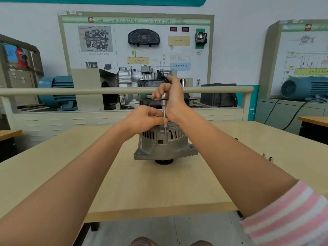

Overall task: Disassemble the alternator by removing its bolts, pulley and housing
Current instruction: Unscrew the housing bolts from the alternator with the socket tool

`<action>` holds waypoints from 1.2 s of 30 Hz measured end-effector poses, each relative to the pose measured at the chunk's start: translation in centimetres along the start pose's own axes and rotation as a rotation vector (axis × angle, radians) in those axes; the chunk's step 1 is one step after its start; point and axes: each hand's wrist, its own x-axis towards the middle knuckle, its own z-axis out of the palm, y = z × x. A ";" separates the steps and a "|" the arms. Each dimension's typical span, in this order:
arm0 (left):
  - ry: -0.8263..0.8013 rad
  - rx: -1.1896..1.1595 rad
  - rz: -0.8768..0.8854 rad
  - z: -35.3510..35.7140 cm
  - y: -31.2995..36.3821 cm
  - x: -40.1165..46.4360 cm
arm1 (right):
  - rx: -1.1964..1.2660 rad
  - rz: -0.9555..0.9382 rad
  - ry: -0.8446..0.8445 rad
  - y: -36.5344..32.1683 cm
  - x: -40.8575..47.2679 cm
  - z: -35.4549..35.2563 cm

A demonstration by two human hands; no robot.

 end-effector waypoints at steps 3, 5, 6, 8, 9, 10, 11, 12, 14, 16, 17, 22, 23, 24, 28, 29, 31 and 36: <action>0.009 -0.001 0.002 0.0 0.1 -0.2 | -0.132 -0.060 0.039 0.5 -0.4 0.6; 0.027 0.028 0.008 0.0 0.1 -0.1 | -0.382 -0.215 0.111 1.2 -1.2 1.0; 0.042 0.054 0.011 0.0 0.1 -0.1 | -0.574 -0.339 0.127 1.6 -1.6 1.1; 0.080 0.120 0.041 0.0 0.1 -0.1 | -1.072 -0.568 0.172 2.8 -2.5 1.3; 0.093 0.148 0.063 0.0 0.1 -0.1 | -1.304 -0.618 0.245 3.2 -2.7 1.3; 0.102 0.179 0.077 0.1 0.1 -0.1 | -1.444 -0.612 0.319 3.3 -2.8 1.3; 0.105 0.216 0.080 0.2 0.2 -0.1 | -1.490 -0.597 0.364 3.1 -2.8 1.2; 0.106 0.249 0.073 0.2 0.3 -0.1 | -1.476 -0.591 0.370 2.9 -2.8 1.1; 0.092 0.250 0.064 0.4 0.5 -0.2 | -1.385 -0.606 0.301 2.6 -2.7 0.8; 0.076 0.208 0.047 0.4 0.7 -0.5 | -1.167 -0.560 0.180 2.2 -2.6 0.8; 0.069 0.177 0.039 0.3 0.6 -0.5 | -0.991 -0.493 0.141 1.8 -2.5 0.9; 0.005 0.035 0.028 0.1 0.0 -0.2 | -0.062 -0.053 0.040 0.3 -0.9 0.9; 0.005 0.022 0.027 0.0 0.0 -0.3 | 0.013 -0.016 0.022 0.2 -0.7 0.9; -0.001 0.011 0.024 0.0 0.1 -0.4 | 0.036 -0.005 0.017 0.2 -0.7 1.1; 0.003 0.002 0.019 -0.1 0.3 -0.6 | -0.235 -0.130 0.112 1.0 -1.4 1.5; 0.017 0.010 0.016 -0.1 0.3 -0.6 | -0.327 -0.171 0.137 1.2 -1.7 1.6; 0.049 0.040 0.008 -0.2 0.1 -0.5 | -0.571 -0.308 0.159 1.6 -2.3 2.0; 0.124 0.078 0.101 0.0 -0.3 -0.3 | -1.499 -0.469 0.395 2.6 -3.2 2.7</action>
